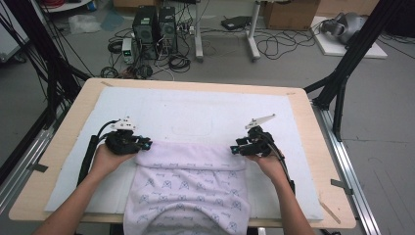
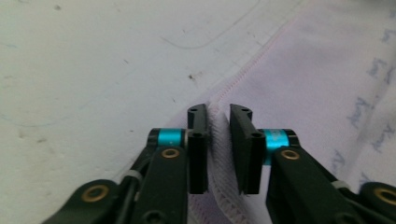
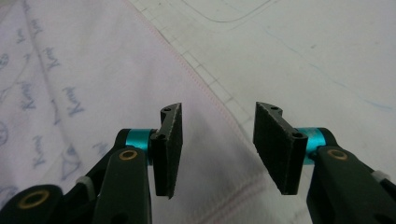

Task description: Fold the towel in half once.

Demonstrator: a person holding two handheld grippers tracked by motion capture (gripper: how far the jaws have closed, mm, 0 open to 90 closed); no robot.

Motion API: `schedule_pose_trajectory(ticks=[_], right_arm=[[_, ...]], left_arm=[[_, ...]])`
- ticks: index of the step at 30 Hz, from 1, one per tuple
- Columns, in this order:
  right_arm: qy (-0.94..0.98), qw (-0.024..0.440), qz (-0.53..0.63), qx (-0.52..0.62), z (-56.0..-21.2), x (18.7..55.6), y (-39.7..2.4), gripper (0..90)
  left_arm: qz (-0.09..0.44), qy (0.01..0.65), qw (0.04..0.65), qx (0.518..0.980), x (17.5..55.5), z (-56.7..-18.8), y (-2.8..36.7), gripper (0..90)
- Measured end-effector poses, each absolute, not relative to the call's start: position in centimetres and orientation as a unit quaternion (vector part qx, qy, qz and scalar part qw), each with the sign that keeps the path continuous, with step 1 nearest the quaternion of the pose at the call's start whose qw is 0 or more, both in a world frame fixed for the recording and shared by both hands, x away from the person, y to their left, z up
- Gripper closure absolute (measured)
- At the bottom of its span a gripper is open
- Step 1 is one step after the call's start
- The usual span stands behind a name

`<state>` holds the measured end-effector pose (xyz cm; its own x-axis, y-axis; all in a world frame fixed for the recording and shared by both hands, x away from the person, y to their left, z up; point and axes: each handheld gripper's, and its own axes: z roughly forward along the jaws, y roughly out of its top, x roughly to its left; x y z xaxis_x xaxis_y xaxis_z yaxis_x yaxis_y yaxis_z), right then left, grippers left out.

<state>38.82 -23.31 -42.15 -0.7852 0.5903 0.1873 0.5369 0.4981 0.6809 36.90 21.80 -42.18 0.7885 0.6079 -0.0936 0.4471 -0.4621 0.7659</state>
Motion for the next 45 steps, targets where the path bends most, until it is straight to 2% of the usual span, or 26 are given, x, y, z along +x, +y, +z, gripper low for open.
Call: schedule_pose_trajectory(ticks=[1, 5, 7, 12, 27, 30, 33, 37, 43, 45], right_arm=[[0.867, 0.029, 0.376, 0.326, -42.4, 39.2, -23.0, 53.5], [0.878, 0.000, 0.361, 0.313, -43.3, 39.6, -22.6, 76.5], [0.880, 0.007, 0.364, 0.305, -42.8, 39.3, -22.6, 79.5], [0.873, 0.032, 0.388, 0.295, -41.4, 38.6, -23.0, 78.8], [0.875, 0.012, 0.391, 0.285, -41.7, 38.5, -22.6, 72.2], [0.878, 0.009, 0.384, 0.286, -42.0, 38.6, -22.5, 73.0], [0.872, 0.008, 0.393, 0.292, -42.0, 38.8, -22.6, 67.4], [0.868, 0.005, 0.397, 0.297, -42.1, 39.4, -22.4, 70.3], [0.879, 0.008, 0.389, 0.275, -42.0, 39.8, -21.0, 79.9], [0.879, 0.011, 0.390, 0.274, -41.8, 39.6, -21.0, 80.0]], left_arm=[[0.098, 0.307, 0.413, 0.852, 36.9, -42.3, 21.7, 82.4], [0.100, 0.305, 0.420, 0.849, 37.0, -42.2, 21.8, 84.4], [0.102, 0.309, 0.425, 0.845, 37.0, -42.1, 22.1, 84.6], [0.110, 0.315, 0.442, 0.833, 36.8, -41.4, 22.7, 84.4], [0.101, 0.313, 0.425, 0.844, 37.0, -42.2, 21.6, 79.8], [0.101, 0.309, 0.422, 0.846, 37.0, -42.3, 21.4, 79.6], [0.101, 0.312, 0.424, 0.844, 37.1, -42.4, 21.3, 77.8], [0.099, 0.315, 0.422, 0.844, 37.2, -42.5, 21.4, 77.5], [0.101, 0.311, 0.427, 0.843, 37.2, -42.4, 21.4, 79.9], [0.100, 0.312, 0.430, 0.842, 37.1, -42.2, 21.6, 80.4]])
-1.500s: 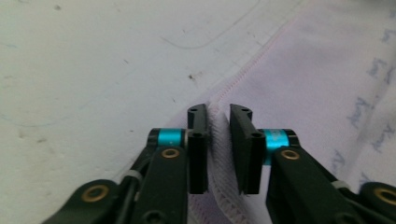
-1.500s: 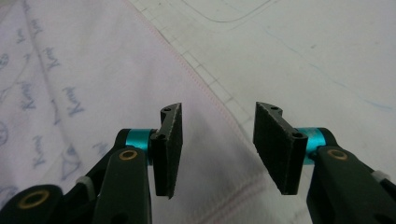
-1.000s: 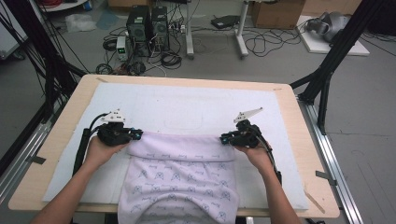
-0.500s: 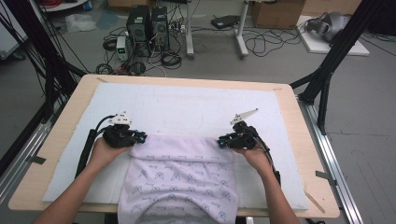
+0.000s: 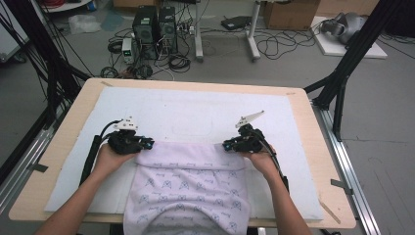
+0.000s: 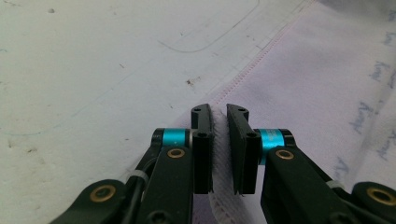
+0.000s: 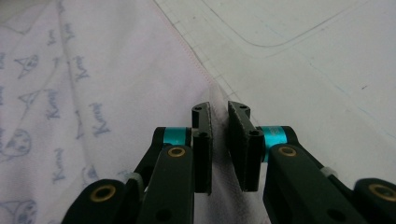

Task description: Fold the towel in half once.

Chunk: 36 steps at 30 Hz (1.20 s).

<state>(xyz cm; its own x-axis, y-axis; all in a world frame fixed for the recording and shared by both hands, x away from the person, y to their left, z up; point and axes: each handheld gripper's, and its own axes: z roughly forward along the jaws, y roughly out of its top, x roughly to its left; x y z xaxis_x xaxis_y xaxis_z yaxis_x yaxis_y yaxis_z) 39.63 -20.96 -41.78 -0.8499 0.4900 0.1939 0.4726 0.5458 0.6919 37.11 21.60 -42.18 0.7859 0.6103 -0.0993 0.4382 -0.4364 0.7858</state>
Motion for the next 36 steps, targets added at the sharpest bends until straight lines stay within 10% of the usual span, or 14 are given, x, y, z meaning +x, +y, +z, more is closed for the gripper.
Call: schedule_pose_trajectory(ticks=[36], right_arm=[[0.874, -0.020, 0.448, 0.186, -39.5, 27.2, -23.6, 82.0]], left_arm=[[0.079, 0.221, 0.476, 0.848, 25.8, -40.7, 23.3, 81.5]])
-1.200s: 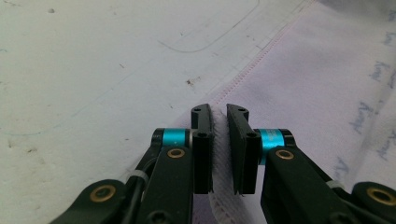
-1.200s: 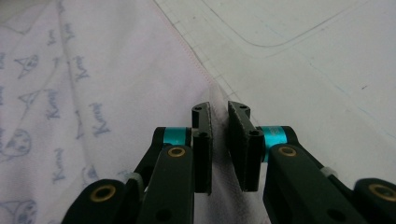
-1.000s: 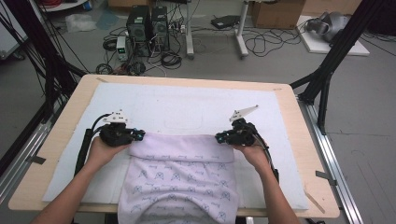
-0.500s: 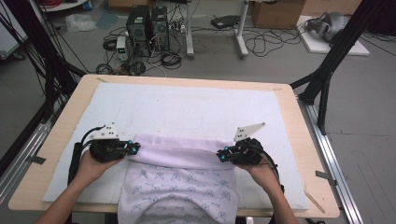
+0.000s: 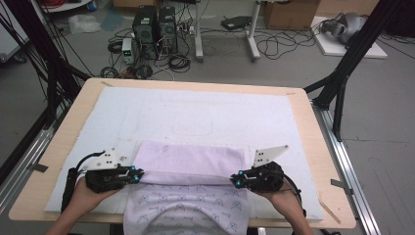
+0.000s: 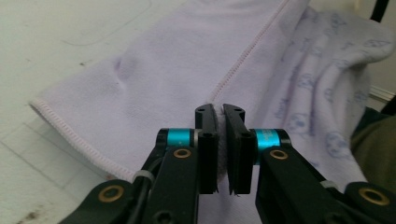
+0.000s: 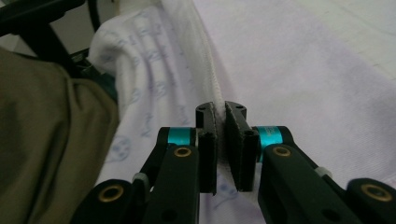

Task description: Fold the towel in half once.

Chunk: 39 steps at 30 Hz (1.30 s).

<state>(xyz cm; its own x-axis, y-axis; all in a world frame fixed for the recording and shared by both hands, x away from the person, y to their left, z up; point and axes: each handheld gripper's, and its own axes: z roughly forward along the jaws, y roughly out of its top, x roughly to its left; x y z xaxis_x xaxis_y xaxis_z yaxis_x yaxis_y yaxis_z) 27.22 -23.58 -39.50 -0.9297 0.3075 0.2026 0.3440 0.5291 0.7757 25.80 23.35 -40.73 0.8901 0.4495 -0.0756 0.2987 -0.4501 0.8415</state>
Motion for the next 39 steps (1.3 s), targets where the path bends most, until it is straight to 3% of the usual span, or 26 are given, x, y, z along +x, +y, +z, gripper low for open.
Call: schedule_pose_trajectory(ticks=[2, 5, 10, 15, 20, 23, 25, 26, 27, 29, 30, 33, 39], right_arm=[[-0.872, 0.019, -0.452, -0.188, -39.4, 27.0, -23.8, 76.7], [-0.861, 0.009, -0.468, -0.201, -38.9, 27.9, -24.5, 72.5], [-0.857, -0.027, -0.453, -0.243, -39.1, 31.4, -24.8, 62.8], [-0.863, -0.059, -0.418, -0.276, -40.7, 34.7, -24.6, 53.0], [-0.863, -0.057, -0.391, -0.313, -42.8, 36.8, -24.9, 41.3], [-0.865, -0.046, -0.382, -0.322, -43.7, 37.4, -25.0, 41.1], [-0.870, -0.049, -0.373, -0.320, -44.0, 37.5, -24.9, 42.6], [-0.870, -0.050, -0.372, -0.320, -44.0, 37.5, -24.9, 45.5], [-0.872, -0.049, -0.372, -0.315, -43.9, 37.5, -24.9, 53.3], [-0.877, -0.044, -0.371, -0.301, -43.9, 37.3, -24.6, 64.1], [-0.882, -0.035, -0.371, -0.290, -43.9, 37.2, -24.4, 75.9], [-0.887, -0.019, -0.374, -0.272, -43.8, 37.4, -24.0, 83.3], [-0.863, -0.077, -0.389, -0.312, -41.1, 41.1, -24.3, 84.3]], left_arm=[[0.081, 0.229, 0.474, 0.846, 26.0, -40.7, 23.5, 66.7], [0.093, 0.242, 0.481, 0.838, 27.0, -40.1, 23.9, 61.0], [0.127, 0.275, 0.473, 0.827, 30.5, -39.6, 23.8, 58.2], [0.127, 0.320, 0.446, 0.827, 34.6, -41.5, 22.8, 53.1], [0.128, 0.353, 0.413, 0.829, 36.5, -43.6, 22.7, 46.6], [0.108, 0.364, 0.402, 0.833, 37.1, -44.3, 22.7, 46.6], [0.110, 0.364, 0.399, 0.835, 37.1, -44.4, 22.7, 50.3], [0.101, 0.362, 0.402, 0.835, 37.1, -44.3, 22.8, 56.8], [0.094, 0.355, 0.404, 0.838, 37.1, -44.3, 22.7, 67.2], [0.094, 0.344, 0.404, 0.842, 36.8, -44.2, 22.5, 78.0], [0.100, 0.338, 0.400, 0.846, 36.8, -44.1, 22.4, 81.0], [0.123, 0.350, 0.408, 0.834, 37.0, -43.9, 22.7, 84.6], [0.183, 0.386, 0.436, 0.792, 40.0, -41.3, 23.3, 86.0]])
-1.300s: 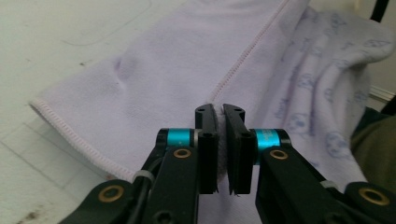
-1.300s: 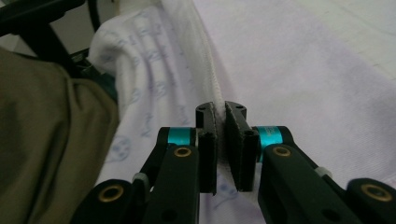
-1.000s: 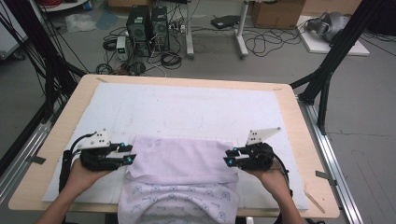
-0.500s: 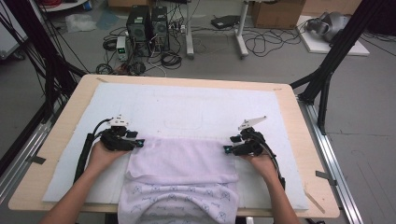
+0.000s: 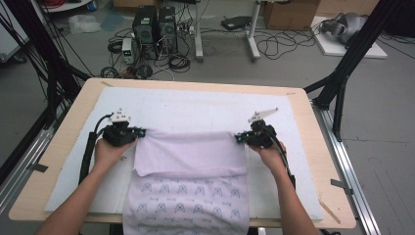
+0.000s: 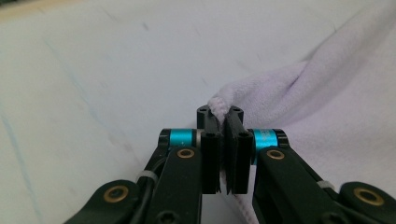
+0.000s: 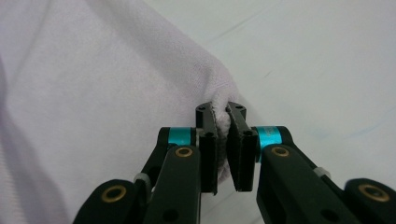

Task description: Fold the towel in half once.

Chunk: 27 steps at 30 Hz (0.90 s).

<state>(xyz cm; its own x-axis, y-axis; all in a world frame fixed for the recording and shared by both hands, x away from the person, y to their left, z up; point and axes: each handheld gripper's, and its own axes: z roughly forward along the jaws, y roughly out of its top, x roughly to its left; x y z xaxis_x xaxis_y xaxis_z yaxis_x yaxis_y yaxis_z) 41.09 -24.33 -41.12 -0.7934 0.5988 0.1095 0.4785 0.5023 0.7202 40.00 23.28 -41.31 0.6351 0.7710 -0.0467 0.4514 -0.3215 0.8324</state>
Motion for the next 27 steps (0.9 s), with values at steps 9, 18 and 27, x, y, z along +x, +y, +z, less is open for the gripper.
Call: schedule_pose_trajectory(ticks=[9, 18, 27], right_arm=[[0.846, 0.128, 0.397, 0.333, -34.8, 48.2, -24.0, 84.2], [0.837, 0.099, 0.394, 0.367, -37.7, 48.4, -25.0, 53.9], [0.846, 0.099, 0.399, 0.339, -39.3, 44.4, -25.1, 54.9]], left_arm=[[0.237, 0.392, 0.423, 0.782, 47.5, -34.2, 22.3, 85.9], [0.192, 0.415, 0.406, 0.792, 47.1, -37.7, 24.3, 60.3], [0.165, 0.379, 0.429, 0.803, 43.2, -40.0, 24.5, 56.8]])
